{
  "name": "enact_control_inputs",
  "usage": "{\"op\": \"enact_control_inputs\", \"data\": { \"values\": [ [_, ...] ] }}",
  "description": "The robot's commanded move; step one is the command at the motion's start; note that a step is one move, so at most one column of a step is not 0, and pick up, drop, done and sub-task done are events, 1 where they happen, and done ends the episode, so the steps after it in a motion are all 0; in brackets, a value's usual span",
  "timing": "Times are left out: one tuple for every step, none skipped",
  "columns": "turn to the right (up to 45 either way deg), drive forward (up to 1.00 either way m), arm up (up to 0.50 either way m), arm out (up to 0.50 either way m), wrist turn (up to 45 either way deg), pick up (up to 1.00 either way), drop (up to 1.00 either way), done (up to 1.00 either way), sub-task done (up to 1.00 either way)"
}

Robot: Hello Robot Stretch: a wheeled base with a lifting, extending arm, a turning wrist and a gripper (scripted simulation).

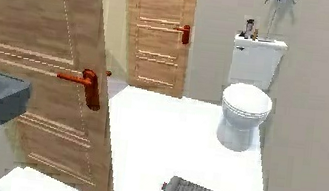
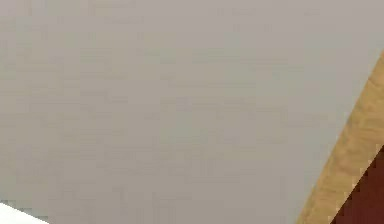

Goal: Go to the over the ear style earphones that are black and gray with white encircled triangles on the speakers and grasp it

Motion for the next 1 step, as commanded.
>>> {"op": "enact_control_inputs", "data": {
  "values": [
    [0.0, 1.00, 0.00, 0.00, 0.0, 0.00, 0.00, 0.00, 0.00]
  ]
}}
